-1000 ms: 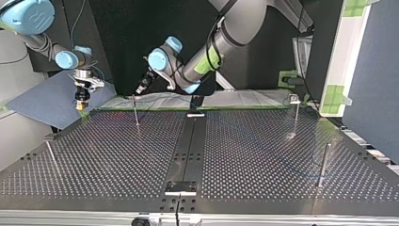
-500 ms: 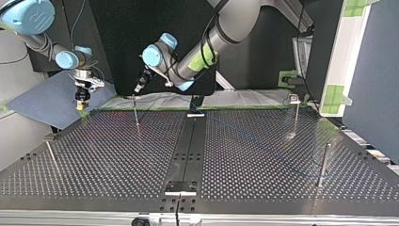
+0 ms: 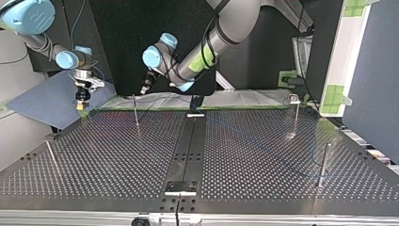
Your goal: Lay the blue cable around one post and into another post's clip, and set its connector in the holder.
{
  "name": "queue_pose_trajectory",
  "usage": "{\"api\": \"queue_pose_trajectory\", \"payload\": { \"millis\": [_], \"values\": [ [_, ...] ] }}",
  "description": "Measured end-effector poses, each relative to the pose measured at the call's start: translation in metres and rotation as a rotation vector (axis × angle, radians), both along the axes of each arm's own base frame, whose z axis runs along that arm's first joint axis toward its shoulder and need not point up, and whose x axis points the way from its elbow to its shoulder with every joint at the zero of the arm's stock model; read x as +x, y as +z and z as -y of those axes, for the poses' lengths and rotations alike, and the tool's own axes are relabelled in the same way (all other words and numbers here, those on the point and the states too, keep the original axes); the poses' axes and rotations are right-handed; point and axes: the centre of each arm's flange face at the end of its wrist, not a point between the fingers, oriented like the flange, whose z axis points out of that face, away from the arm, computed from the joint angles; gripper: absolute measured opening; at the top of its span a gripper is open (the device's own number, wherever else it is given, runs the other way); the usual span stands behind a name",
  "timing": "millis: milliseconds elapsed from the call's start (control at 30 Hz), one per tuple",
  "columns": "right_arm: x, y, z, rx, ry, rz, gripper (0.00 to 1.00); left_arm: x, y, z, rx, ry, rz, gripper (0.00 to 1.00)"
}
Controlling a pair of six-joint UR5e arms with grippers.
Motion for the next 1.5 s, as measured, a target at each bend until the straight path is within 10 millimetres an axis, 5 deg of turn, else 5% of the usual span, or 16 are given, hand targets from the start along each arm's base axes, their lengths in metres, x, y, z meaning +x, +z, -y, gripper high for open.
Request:
{"api": "queue_pose_trajectory", "payload": {
  "millis": [533, 1500],
  "values": [
    [0.003, 0.0, -0.001, 0.001, 0.006, -0.003, 0.26, 0.006, -0.015, -0.027, 0.082, 0.076, -0.024, 1.0],
    [-0.002, 0.0, 0.0, -0.002, -0.01, -0.021, 0.26, 0.034, -0.008, -0.062, 0.338, 0.228, 0.054, 1.0]
  ]
}}
